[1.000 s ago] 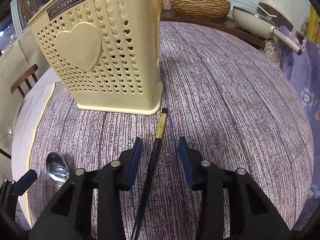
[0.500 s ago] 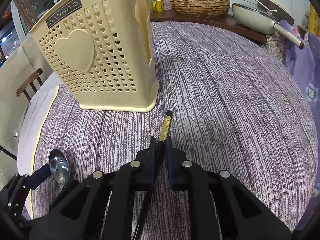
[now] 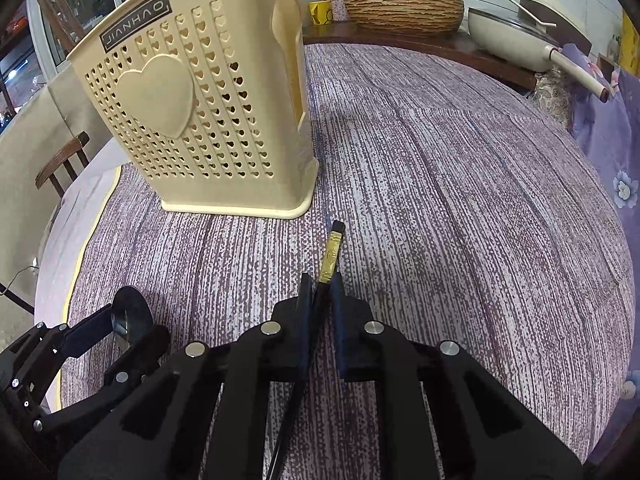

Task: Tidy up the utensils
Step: 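Grasp the metal spoon with the left tool while the right tool grasps the black chopstick, then lift the spoon and black chopstick with both tools toward the cream holder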

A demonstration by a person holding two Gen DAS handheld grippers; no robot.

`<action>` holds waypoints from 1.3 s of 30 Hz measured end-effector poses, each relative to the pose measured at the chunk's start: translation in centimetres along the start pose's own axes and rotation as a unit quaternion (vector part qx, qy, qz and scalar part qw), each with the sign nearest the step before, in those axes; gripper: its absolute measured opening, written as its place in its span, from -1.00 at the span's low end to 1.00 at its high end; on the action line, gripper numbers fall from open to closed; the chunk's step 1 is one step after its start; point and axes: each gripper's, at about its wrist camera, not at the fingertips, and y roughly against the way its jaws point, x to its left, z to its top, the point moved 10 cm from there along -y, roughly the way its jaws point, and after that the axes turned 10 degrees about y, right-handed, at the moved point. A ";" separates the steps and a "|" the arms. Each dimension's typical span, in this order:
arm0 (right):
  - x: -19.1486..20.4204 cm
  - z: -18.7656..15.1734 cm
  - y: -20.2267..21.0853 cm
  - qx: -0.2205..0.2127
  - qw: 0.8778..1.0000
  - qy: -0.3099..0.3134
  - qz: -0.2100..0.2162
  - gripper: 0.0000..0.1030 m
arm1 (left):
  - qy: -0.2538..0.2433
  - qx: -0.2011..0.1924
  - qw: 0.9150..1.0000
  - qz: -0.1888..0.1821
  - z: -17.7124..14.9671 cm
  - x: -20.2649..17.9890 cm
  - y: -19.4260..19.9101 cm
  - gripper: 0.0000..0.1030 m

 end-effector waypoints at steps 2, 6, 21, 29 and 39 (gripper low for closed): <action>0.0 -0.1 0.0 0.000 1.000 -0.002 0.002 -0.80 | 0.000 0.000 1.000 -0.001 0.1 0.0 0.0 -0.09; -0.2 0.0 0.0 -0.001 1.000 -0.007 0.007 -0.80 | -0.002 -0.004 1.000 -0.004 0.2 -0.1 0.0 -0.09; -0.7 2.1 4.5 -0.069 0.992 -0.060 0.082 -0.85 | 0.007 -0.063 0.997 -0.052 2.9 -0.3 3.5 -0.09; -0.8 5.1 11.0 -0.144 0.982 -0.055 0.112 -0.85 | 0.024 -0.110 0.989 -0.097 5.6 -0.9 7.3 -0.09; -0.8 6.6 16.5 -0.192 0.974 -0.031 0.118 -0.85 | 0.028 -0.138 0.985 -0.104 7.1 -0.8 9.1 -0.09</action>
